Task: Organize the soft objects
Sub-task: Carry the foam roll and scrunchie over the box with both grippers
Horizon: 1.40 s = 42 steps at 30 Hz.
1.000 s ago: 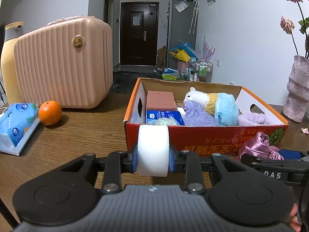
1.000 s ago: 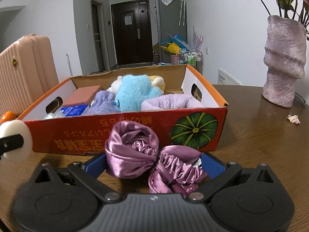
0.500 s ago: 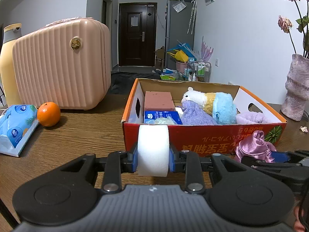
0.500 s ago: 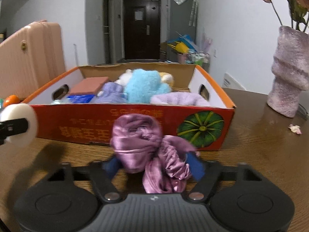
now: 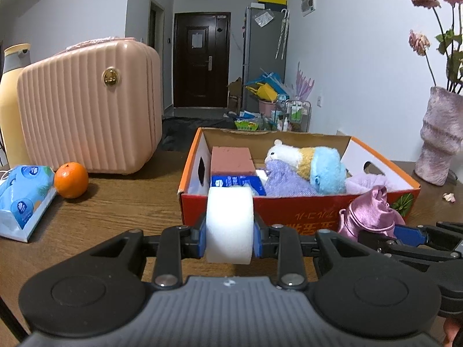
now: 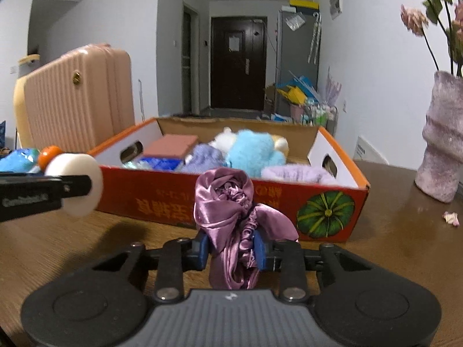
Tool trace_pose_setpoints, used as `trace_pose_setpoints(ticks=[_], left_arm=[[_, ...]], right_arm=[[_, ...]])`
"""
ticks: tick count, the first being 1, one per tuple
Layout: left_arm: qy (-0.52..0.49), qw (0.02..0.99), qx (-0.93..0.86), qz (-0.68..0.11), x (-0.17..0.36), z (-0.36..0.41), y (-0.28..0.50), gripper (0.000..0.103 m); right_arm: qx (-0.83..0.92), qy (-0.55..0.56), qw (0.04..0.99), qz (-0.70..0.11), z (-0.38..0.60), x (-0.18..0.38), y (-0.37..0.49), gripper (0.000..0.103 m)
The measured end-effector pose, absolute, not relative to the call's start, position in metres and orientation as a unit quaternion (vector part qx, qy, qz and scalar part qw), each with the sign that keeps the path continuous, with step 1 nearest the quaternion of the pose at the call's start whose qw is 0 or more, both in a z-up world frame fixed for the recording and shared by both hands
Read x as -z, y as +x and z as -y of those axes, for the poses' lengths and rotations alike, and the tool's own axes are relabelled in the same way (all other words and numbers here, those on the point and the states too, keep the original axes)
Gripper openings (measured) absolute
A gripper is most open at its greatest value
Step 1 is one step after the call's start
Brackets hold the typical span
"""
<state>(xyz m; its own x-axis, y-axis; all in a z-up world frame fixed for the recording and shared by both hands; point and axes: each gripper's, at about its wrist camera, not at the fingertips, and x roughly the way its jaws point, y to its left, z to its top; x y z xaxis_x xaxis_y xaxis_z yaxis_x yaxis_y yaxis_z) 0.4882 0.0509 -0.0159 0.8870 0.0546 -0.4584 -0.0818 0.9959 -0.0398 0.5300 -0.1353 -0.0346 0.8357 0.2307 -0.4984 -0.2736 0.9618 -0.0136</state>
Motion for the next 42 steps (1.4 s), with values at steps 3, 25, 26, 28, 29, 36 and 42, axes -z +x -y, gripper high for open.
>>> trace_pose_setpoints(ticks=[3,25,26,28,29,36,42], left_arm=[[-0.031,0.974,-0.032,-0.221,0.009,-0.050,0.484,0.030],[-0.067,0.985,-0.045,-0.154,-0.024,-0.035,0.534,0.030],[-0.068,0.985,-0.046,-0.154,-0.024,-0.034,0.537,0.030],[-0.070,0.984,-0.050,-0.154,-0.023,-0.033,0.546,0.030],[-0.071,0.984,-0.052,-0.154,-0.023,-0.033,0.549,0.030],[-0.077,0.982,-0.063,-0.158,-0.017,-0.033,0.578,0.030],[-0.071,0.981,-0.075,-0.165,-0.008,-0.031,0.602,0.030]], right_arm=[[-0.139,-0.041,0.961,-0.234,0.136,0.025,0.524,0.030],[-0.135,0.002,0.980,-0.147,0.142,-0.011,0.561,0.030],[-0.134,0.004,0.980,-0.146,0.142,-0.011,0.566,0.030],[-0.130,0.007,0.981,-0.144,0.144,-0.010,0.574,0.030],[-0.129,0.009,0.981,-0.143,0.144,-0.010,0.579,0.030],[-0.109,0.017,0.984,-0.137,0.150,-0.008,0.611,0.030],[-0.085,0.016,0.987,-0.133,0.154,-0.003,0.633,0.030]])
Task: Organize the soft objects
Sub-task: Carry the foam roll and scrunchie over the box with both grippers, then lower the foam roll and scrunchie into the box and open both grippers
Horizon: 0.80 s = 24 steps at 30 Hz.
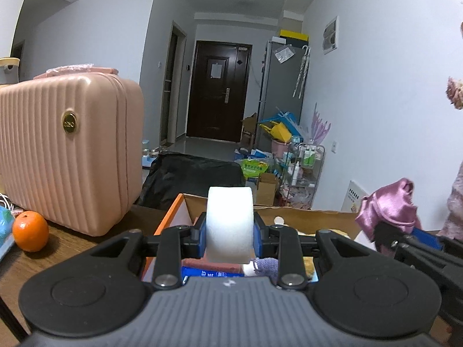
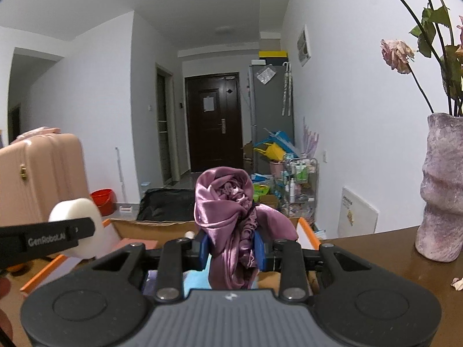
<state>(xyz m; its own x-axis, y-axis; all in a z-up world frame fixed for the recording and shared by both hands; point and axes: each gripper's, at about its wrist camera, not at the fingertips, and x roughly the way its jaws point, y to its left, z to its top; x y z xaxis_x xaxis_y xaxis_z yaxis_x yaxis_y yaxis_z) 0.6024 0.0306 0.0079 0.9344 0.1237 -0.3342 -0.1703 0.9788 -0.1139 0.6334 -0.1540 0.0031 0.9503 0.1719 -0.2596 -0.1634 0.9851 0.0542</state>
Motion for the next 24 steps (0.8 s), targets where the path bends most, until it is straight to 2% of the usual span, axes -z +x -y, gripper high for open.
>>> trace_pose_setpoints(ticks=[13,16,17,18,22,23,24], left_arm=[[-0.080,0.973,-0.088,-0.197,0.012,-0.048,0.642,0.030],[-0.075,0.974,-0.087,-0.196,0.012,-0.046,0.641,0.030],[-0.071,0.974,-0.092,-0.195,0.012,-0.045,0.640,0.033],[-0.070,0.974,-0.094,-0.193,0.012,-0.044,0.639,0.046],[-0.069,0.976,-0.110,-0.175,0.008,-0.043,0.631,0.076],[-0.070,0.976,-0.115,-0.172,0.007,-0.042,0.630,0.086],[-0.068,0.976,-0.123,-0.168,0.006,-0.042,0.629,0.096]], right_arm=[[-0.069,0.020,0.987,-0.142,0.160,0.006,0.666,0.031],[-0.076,0.024,0.985,-0.155,0.160,0.010,0.667,0.036],[-0.077,0.020,0.984,-0.159,0.159,0.011,0.667,0.042],[-0.074,0.017,0.984,-0.160,0.158,0.013,0.667,0.050],[-0.066,0.014,0.985,-0.157,0.158,0.015,0.664,0.056],[-0.066,0.016,0.985,-0.156,0.158,0.014,0.663,0.065],[-0.066,0.019,0.986,-0.155,0.159,0.014,0.661,0.079]])
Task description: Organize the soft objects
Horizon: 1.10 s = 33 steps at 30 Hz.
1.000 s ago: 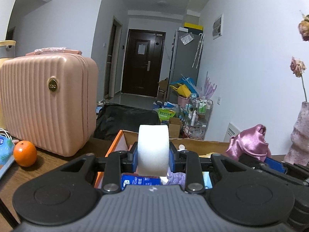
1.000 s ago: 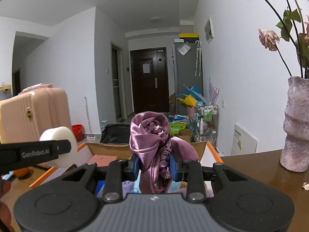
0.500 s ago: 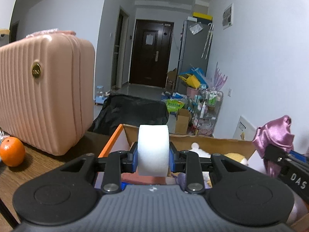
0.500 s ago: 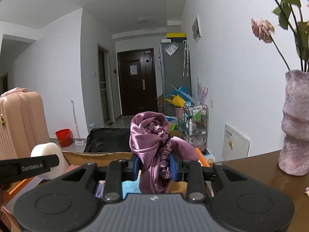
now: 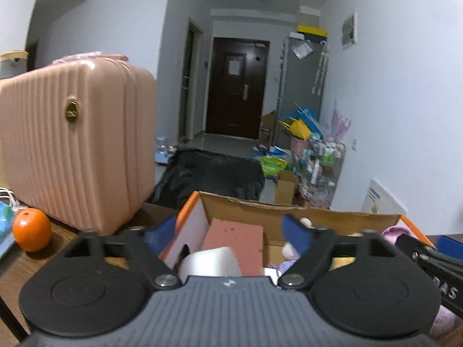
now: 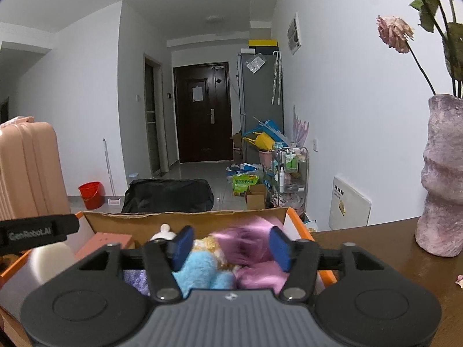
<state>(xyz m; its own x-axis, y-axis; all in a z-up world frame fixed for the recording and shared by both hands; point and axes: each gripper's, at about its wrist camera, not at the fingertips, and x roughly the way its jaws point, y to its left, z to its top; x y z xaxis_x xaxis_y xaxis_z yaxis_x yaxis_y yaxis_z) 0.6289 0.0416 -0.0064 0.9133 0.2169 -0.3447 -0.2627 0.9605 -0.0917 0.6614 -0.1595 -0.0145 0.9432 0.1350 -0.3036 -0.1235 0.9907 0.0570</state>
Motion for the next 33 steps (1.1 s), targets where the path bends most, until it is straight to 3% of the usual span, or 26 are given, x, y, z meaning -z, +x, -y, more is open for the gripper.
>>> trace_pose_setpoints(ticks=[2,4,19,33], left_arm=[[-0.062,0.975,-0.142,-0.158,0.006,-0.040,0.626,0.103],[-0.058,0.975,-0.149,-0.153,0.005,-0.040,0.624,0.103],[-0.045,0.978,-0.136,-0.153,0.004,-0.041,0.605,0.103],[-0.018,0.982,-0.116,-0.145,0.004,-0.040,0.539,0.103]], right_arm=[[-0.062,0.020,0.987,-0.148,0.162,0.014,0.659,0.095],[-0.056,0.019,0.989,-0.137,0.165,0.014,0.654,0.103],[-0.055,0.007,0.992,-0.112,0.165,0.014,0.633,0.103],[-0.055,0.006,0.994,-0.092,0.179,0.010,0.566,0.103]])
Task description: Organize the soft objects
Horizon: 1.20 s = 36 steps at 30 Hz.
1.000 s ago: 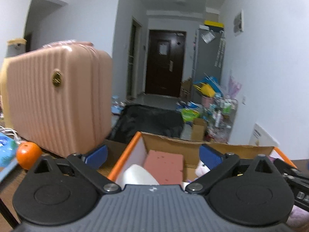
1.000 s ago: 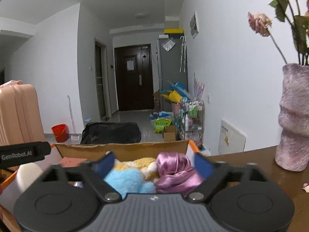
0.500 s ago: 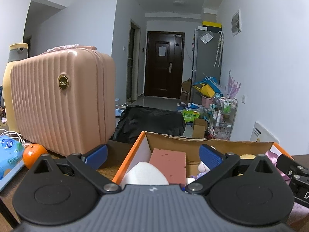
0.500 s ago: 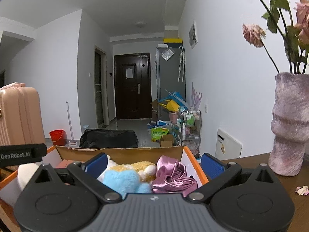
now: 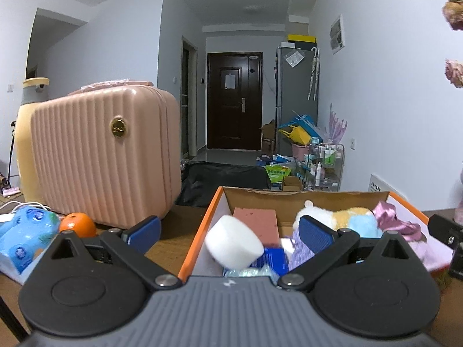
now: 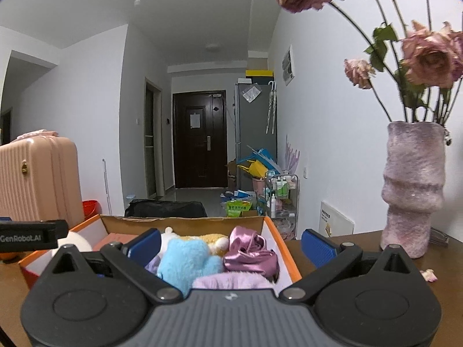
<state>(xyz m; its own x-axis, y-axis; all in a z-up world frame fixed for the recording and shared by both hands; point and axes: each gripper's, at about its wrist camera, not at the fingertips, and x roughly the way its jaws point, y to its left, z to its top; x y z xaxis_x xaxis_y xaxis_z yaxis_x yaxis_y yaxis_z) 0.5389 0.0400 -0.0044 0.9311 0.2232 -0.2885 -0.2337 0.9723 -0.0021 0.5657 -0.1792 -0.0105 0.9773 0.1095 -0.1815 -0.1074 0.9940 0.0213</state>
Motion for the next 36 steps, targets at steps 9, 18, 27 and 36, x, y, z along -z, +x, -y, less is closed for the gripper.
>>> trace_pose_setpoints(ticks=[9,18,27,36], left_arm=[[-0.011,0.983,-0.108,-0.148,0.003,-0.037,0.482,0.103],[-0.012,0.983,-0.106,-0.152,0.003,-0.037,0.423,0.103],[-0.004,0.984,-0.094,-0.151,-0.001,-0.029,0.365,0.103],[-0.002,0.987,-0.063,-0.147,-0.013,-0.018,0.280,0.103]], right_arm=[[-0.054,0.010,0.994,-0.090,0.194,0.009,0.506,0.103],[-0.054,0.009,0.994,-0.096,0.203,0.009,0.447,0.103],[-0.056,0.004,0.993,-0.104,0.209,0.006,0.387,0.103],[-0.054,0.003,0.990,-0.128,0.211,-0.002,0.314,0.103]])
